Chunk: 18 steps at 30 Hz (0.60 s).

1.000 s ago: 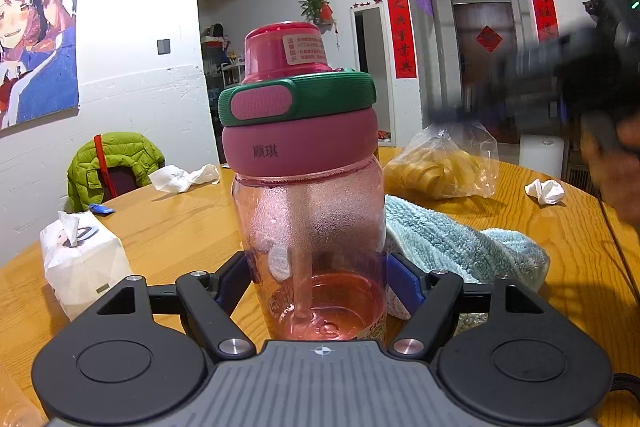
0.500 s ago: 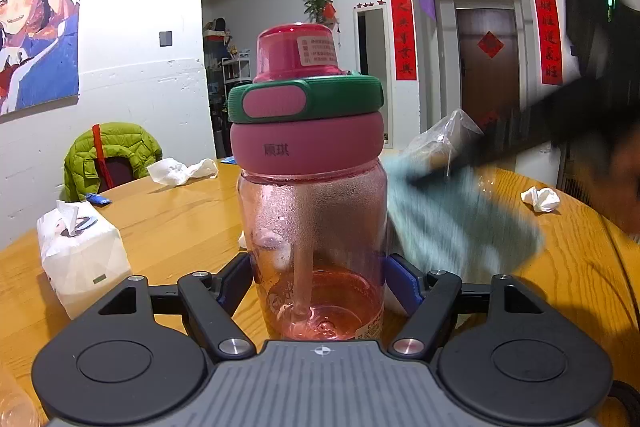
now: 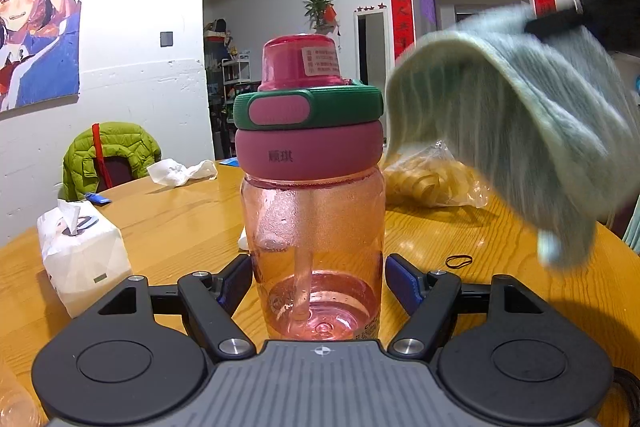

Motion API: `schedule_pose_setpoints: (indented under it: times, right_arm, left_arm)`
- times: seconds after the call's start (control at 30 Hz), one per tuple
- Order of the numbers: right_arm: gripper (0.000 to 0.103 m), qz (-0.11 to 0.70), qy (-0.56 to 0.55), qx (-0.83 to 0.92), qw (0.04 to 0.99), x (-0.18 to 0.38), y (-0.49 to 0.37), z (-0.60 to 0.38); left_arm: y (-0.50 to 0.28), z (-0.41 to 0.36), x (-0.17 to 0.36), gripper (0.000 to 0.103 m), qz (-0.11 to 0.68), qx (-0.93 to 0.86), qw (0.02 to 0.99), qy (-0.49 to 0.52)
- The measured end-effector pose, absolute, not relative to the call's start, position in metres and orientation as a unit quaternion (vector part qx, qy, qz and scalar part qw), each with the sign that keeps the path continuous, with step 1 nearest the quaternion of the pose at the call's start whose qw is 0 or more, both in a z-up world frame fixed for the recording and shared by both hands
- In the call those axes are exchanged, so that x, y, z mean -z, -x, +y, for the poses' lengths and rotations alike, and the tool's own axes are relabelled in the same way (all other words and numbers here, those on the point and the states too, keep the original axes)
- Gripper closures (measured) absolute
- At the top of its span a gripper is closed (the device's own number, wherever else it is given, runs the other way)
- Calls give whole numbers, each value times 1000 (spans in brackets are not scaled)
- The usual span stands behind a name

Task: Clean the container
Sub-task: 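Lift the blue towel off the bottle with the right gripper and reposition it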

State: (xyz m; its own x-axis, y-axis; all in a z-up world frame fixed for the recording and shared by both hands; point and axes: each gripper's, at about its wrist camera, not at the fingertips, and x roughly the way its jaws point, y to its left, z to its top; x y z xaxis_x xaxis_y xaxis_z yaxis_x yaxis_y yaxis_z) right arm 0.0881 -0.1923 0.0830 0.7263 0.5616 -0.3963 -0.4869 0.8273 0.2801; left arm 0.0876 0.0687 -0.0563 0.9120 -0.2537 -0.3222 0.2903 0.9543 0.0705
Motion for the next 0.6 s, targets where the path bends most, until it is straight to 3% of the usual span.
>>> schedule_pose_setpoints:
  times: [0.17, 0.37, 0.43, 0.57, 0.6]
  right_arm:
    - [93, 314, -79, -234, 917, -33, -117, -180]
    - [91, 345, -61, -175, 920, 30, -172, -140]
    - [80, 367, -31, -172, 914, 45, -184, -128]
    - [68, 358, 10, -194, 913, 35, -175, -132]
    - [58, 342, 10, -210, 916, 23, -168, -138]
  left_arm:
    - [-87, 68, 56, 32, 157, 139, 976, -58]
    - [-86, 68, 56, 32, 157, 141, 976, -57]
    - [-86, 68, 56, 32, 158, 141, 976, -56]
    - [-86, 69, 54, 32, 157, 142, 976, -53]
    - [-85, 69, 54, 32, 155, 142, 976, -54]
